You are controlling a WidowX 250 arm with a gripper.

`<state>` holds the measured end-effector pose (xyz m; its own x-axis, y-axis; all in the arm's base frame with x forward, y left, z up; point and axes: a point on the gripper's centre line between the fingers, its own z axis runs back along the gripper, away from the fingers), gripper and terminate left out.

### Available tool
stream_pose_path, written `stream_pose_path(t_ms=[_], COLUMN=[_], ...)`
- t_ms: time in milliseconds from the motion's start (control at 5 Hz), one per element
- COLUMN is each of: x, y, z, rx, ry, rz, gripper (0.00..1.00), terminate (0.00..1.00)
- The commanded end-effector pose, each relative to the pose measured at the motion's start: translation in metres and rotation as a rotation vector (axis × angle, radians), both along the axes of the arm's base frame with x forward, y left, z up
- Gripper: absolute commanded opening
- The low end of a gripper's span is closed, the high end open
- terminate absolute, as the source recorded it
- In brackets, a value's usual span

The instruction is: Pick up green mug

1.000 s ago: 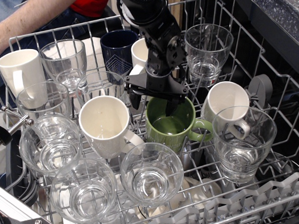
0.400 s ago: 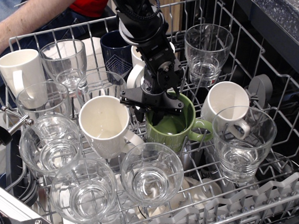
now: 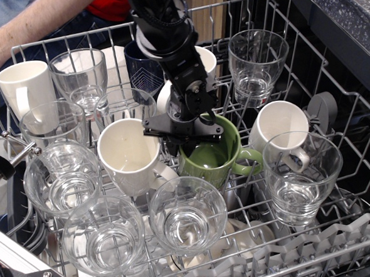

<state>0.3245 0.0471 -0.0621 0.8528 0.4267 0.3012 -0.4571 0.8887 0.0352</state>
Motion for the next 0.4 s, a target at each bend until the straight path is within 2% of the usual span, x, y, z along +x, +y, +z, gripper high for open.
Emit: stream_pose_path(t_ms=[0,200], x=[0.025,0.028], y=[0.013,0.013], z=[0.062,0.093], rx=[-0.035,-0.067], ry=[-0.026,0.033], rz=[-0.046,-0.015], gripper=[0.0,0.0], terminate=[0.0,0.0])
